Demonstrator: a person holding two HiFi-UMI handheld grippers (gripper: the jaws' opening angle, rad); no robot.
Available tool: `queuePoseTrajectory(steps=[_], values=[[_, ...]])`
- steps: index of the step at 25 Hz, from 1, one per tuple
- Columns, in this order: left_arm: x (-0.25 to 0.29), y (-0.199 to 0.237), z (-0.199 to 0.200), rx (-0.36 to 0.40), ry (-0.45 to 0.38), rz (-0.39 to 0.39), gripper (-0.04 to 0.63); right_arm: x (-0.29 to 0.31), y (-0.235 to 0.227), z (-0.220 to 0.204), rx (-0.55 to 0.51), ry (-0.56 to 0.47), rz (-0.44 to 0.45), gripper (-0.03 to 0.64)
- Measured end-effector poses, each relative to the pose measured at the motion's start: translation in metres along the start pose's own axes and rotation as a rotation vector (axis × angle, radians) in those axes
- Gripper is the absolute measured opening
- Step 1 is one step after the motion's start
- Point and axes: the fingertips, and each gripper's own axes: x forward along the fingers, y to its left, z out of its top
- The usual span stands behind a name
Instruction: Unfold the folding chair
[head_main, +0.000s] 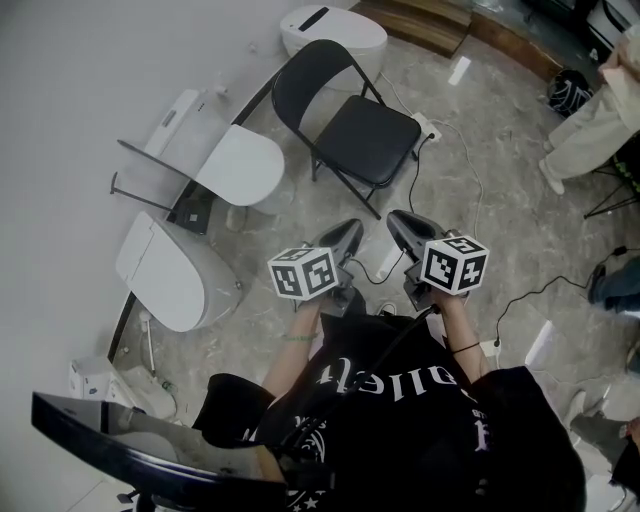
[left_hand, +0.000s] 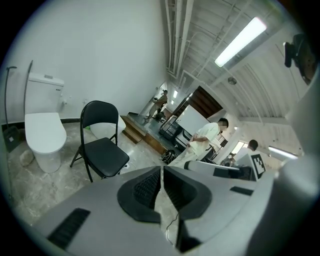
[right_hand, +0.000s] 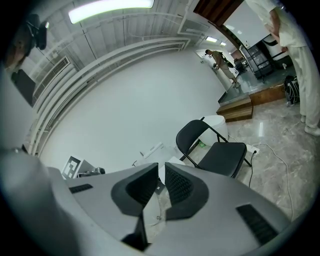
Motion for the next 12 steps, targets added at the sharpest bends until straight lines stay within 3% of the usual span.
queuePoseTrajectory(steps=[12], values=[[-0.0009, -0.0029, -0.0040, 0.008, 0.005, 0.004, 0.021, -0.0052, -0.0038, -0.0031, 0.006, -0.001, -0.007, 0.051]])
